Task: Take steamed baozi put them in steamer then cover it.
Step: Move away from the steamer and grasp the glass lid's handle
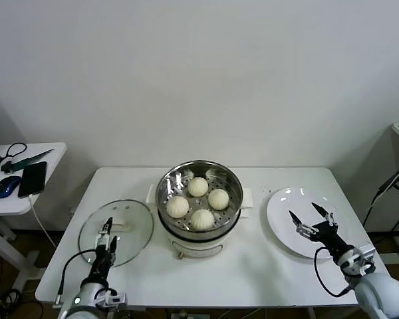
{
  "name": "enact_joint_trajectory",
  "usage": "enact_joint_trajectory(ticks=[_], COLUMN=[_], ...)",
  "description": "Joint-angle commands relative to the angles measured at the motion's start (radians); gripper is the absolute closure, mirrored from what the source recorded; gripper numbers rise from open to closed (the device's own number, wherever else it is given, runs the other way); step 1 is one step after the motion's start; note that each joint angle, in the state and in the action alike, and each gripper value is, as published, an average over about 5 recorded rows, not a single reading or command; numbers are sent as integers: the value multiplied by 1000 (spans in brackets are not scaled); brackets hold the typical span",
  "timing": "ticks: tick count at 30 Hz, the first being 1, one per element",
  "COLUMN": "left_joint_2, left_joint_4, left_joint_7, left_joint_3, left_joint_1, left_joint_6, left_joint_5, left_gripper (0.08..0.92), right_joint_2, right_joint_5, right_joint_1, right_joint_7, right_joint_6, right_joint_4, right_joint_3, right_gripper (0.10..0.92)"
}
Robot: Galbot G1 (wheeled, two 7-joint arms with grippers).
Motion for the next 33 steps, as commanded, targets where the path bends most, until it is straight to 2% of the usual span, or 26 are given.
enact_joint_trajectory(ticks=[1, 10, 33], left_joint_2=[0, 5, 13], left_joint_4=[191, 294, 436], left_joint_7=[-101, -96, -118], left_joint_3=[40, 34, 22], left_joint_1=[-139, -214, -335], left_joint_6=[28, 32, 57], left_joint_5=[123, 135, 91], left_gripper=[177, 177, 177], right_joint_2=[50, 81, 101], right_joint_5=[-58, -116, -165], right_joint_1=[-64, -70, -49], right_joint_7=[8, -3, -17], right_joint_6=[-11, -6, -13], right_joint_4=[3, -1, -25], right_joint_3=[48, 47, 35], right_gripper=[203, 203, 203])
